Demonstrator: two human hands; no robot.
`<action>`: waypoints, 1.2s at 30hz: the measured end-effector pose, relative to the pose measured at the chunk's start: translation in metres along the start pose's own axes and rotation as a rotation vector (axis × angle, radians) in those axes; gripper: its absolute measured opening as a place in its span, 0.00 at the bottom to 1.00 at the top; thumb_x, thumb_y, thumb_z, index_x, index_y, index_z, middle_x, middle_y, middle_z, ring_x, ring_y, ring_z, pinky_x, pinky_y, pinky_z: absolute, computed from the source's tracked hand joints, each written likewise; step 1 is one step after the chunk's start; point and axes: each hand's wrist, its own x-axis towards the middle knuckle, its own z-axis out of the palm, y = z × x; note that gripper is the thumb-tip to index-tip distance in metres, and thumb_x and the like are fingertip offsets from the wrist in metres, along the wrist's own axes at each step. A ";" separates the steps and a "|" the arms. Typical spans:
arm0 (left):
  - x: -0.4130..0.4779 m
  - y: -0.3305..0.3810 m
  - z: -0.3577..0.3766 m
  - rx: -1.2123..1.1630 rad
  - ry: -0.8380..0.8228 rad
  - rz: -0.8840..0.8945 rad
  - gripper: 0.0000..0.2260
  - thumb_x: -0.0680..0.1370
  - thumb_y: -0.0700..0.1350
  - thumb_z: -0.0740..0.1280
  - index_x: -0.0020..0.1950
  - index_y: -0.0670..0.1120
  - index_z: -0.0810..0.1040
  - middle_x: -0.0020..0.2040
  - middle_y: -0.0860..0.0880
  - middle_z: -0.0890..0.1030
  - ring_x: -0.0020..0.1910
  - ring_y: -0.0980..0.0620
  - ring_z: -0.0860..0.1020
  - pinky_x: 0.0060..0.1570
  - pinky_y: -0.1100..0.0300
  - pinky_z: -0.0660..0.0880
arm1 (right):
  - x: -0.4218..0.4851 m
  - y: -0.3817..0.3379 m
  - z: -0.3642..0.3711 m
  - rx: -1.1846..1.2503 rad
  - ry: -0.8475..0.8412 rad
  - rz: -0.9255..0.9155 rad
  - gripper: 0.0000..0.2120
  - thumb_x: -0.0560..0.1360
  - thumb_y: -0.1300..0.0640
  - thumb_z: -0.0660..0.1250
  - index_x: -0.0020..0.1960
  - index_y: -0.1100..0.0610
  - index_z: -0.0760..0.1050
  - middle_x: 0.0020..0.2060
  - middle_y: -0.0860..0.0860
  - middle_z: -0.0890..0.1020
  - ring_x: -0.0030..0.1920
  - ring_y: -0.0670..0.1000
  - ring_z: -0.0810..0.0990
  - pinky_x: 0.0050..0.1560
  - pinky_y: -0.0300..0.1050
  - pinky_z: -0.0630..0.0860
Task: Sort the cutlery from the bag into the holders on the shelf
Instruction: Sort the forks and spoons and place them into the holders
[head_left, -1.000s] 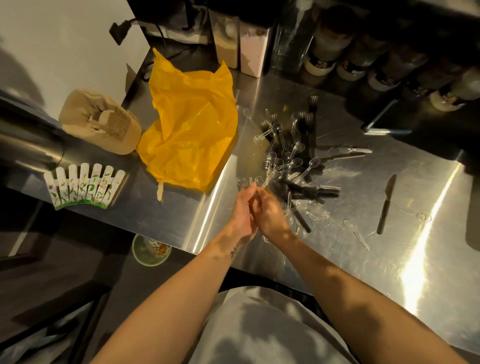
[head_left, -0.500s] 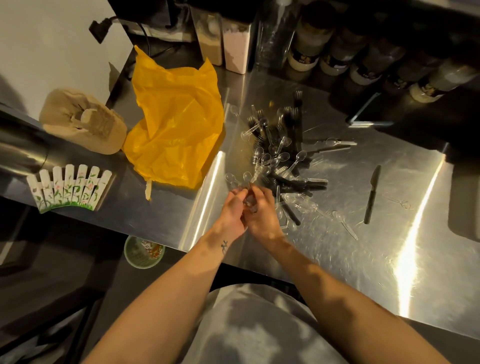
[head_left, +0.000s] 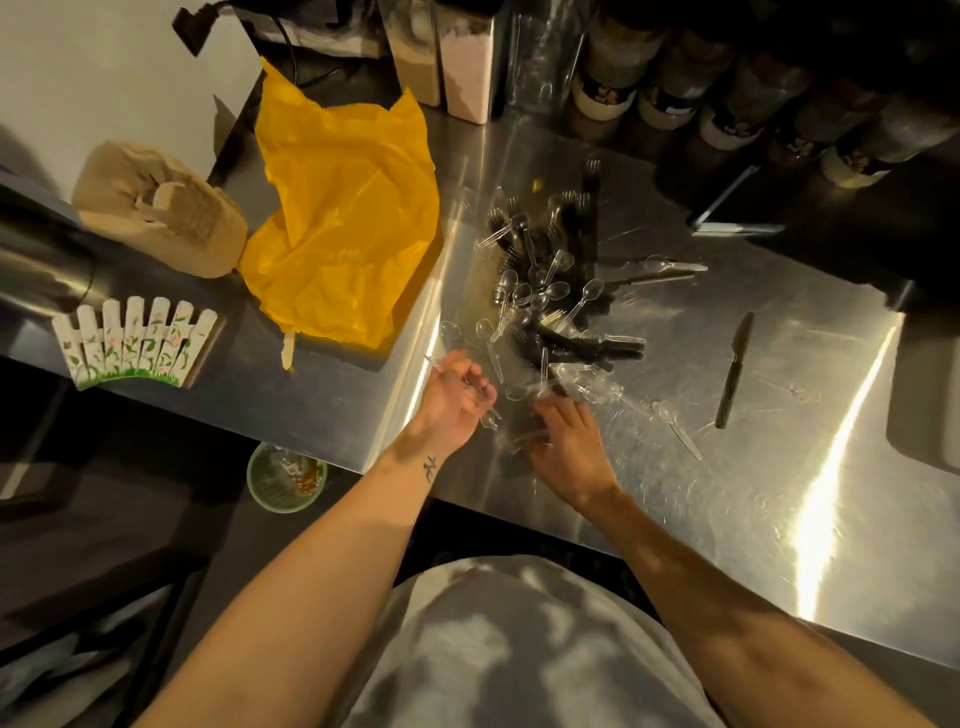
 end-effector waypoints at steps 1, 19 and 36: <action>-0.002 -0.002 -0.004 -0.022 0.001 -0.007 0.14 0.84 0.37 0.57 0.63 0.53 0.71 0.37 0.49 0.73 0.31 0.54 0.72 0.33 0.61 0.74 | -0.004 0.004 -0.001 -0.071 -0.066 -0.015 0.25 0.73 0.56 0.72 0.69 0.56 0.74 0.64 0.52 0.76 0.64 0.56 0.70 0.68 0.56 0.70; -0.008 -0.021 -0.022 -0.348 0.088 0.013 0.11 0.82 0.55 0.64 0.50 0.48 0.72 0.36 0.48 0.74 0.29 0.52 0.70 0.30 0.60 0.68 | -0.008 0.017 0.000 -0.129 -0.140 0.043 0.07 0.81 0.54 0.66 0.55 0.57 0.78 0.55 0.54 0.80 0.60 0.56 0.76 0.62 0.50 0.73; -0.013 -0.043 -0.043 -0.237 0.134 0.028 0.18 0.85 0.57 0.52 0.57 0.48 0.77 0.33 0.49 0.75 0.26 0.53 0.69 0.32 0.62 0.64 | -0.042 -0.035 0.031 -0.037 -0.239 0.106 0.07 0.78 0.62 0.64 0.56 0.61 0.75 0.54 0.57 0.80 0.55 0.58 0.78 0.49 0.49 0.74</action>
